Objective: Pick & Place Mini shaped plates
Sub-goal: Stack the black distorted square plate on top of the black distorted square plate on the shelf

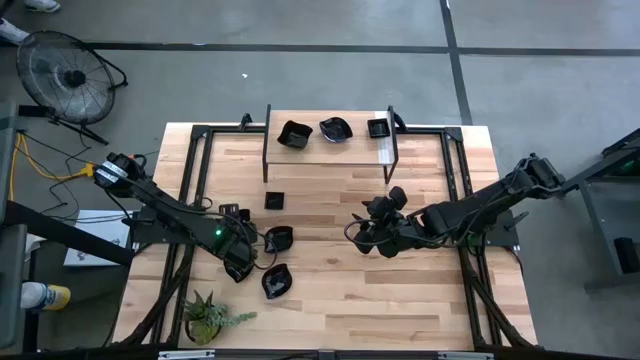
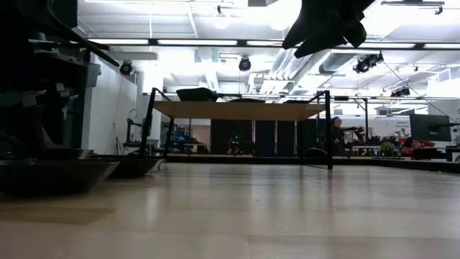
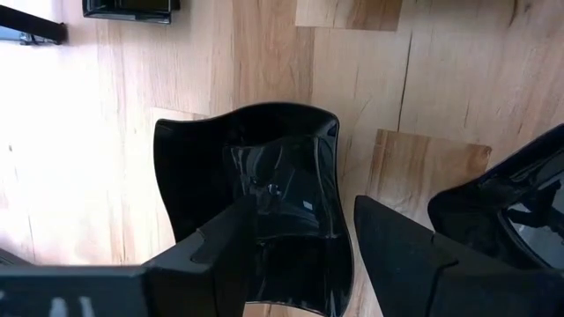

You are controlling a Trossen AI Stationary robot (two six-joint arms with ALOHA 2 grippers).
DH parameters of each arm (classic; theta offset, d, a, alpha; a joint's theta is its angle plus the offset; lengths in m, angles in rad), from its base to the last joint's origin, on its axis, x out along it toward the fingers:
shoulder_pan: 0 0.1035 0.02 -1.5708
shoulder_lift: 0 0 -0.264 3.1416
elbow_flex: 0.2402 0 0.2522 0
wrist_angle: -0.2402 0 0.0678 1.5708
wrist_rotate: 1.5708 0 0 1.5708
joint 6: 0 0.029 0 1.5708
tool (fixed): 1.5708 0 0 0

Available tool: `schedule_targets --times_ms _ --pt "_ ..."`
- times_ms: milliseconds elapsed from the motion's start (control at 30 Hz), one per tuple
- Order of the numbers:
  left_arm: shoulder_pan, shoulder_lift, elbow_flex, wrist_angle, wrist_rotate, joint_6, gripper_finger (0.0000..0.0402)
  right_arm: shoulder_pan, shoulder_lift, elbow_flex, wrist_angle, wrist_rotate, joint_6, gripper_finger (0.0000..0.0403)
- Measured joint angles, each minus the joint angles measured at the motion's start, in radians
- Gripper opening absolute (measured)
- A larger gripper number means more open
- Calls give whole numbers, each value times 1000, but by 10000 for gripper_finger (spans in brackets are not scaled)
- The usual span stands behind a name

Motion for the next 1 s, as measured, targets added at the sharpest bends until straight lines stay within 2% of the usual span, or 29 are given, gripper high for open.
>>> schedule_targets --times_ms 400,833,1000 --pt "0 0 0 2 17 5 185 0 0 0 0 0 -8 200" --pt "0 0 0 21 31 84 185 0 0 0 -10 0 -8 201" --pt "0 0 -52 76 37 72 185 0 0 0 -13 0 -8 200"
